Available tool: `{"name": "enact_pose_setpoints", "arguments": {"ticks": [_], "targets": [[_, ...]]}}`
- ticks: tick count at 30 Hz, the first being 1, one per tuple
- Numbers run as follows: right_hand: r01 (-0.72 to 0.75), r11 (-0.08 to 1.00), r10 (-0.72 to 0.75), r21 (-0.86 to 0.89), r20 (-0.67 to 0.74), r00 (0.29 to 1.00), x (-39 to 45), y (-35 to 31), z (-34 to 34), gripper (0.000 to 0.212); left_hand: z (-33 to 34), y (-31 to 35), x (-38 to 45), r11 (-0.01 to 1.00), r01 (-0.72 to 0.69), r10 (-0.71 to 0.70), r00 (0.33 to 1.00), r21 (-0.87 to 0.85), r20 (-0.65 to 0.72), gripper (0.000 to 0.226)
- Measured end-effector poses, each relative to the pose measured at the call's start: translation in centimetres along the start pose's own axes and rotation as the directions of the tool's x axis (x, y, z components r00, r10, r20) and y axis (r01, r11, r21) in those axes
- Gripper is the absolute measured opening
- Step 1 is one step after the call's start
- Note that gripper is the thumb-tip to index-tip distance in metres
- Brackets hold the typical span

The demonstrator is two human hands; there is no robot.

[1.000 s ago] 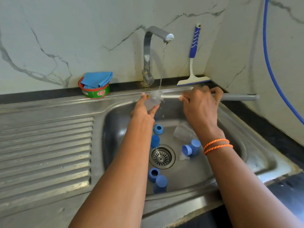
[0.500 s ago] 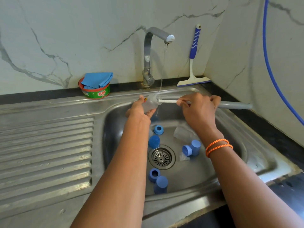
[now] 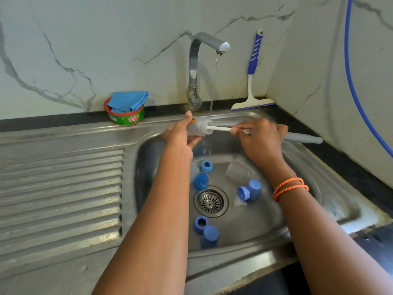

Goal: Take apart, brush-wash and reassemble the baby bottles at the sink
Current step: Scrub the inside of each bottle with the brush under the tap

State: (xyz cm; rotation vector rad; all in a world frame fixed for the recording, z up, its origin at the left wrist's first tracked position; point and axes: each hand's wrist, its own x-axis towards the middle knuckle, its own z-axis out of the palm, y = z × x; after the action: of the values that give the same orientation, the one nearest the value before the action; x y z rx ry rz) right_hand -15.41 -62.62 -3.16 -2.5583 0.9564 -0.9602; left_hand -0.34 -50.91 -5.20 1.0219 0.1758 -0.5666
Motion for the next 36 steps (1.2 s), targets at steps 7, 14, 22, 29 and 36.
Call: {"name": "enact_pose_setpoints", "arguments": {"ticks": [7,14,22,29,36], "targets": [[-0.113,0.989,0.117,-0.094,0.035,0.993,-0.7,-1.1,1.5,0.022,0.6,-0.8,-0.7,0.996,-0.039,0.044,0.997,0.084,-0.057,0.046],[0.092,0.991,-0.082,-0.093,0.105,0.991,-0.3,-0.7,0.5,0.025,0.7,-0.4,-0.4,0.943,-0.262,0.274,0.961,0.206,-0.029,0.038],[-0.037,0.999,0.036,0.01,0.101,0.994,-0.7,-0.8,0.5,0.02,-0.5,-0.7,-0.2,0.993,0.042,-0.051,0.996,-0.114,-0.072,0.05],[-0.112,0.993,0.114,-0.037,0.06,0.992,-0.5,-0.5,-0.3,0.019,0.9,-0.2,0.6,0.908,-0.38,0.393,0.918,0.174,-0.045,0.032],[-0.149,0.988,0.151,-0.038,0.055,0.987,-0.8,-1.1,-0.7,0.021,2.0,-0.6,0.2,0.436,-0.717,0.793,0.592,0.544,0.143,0.034]]}}
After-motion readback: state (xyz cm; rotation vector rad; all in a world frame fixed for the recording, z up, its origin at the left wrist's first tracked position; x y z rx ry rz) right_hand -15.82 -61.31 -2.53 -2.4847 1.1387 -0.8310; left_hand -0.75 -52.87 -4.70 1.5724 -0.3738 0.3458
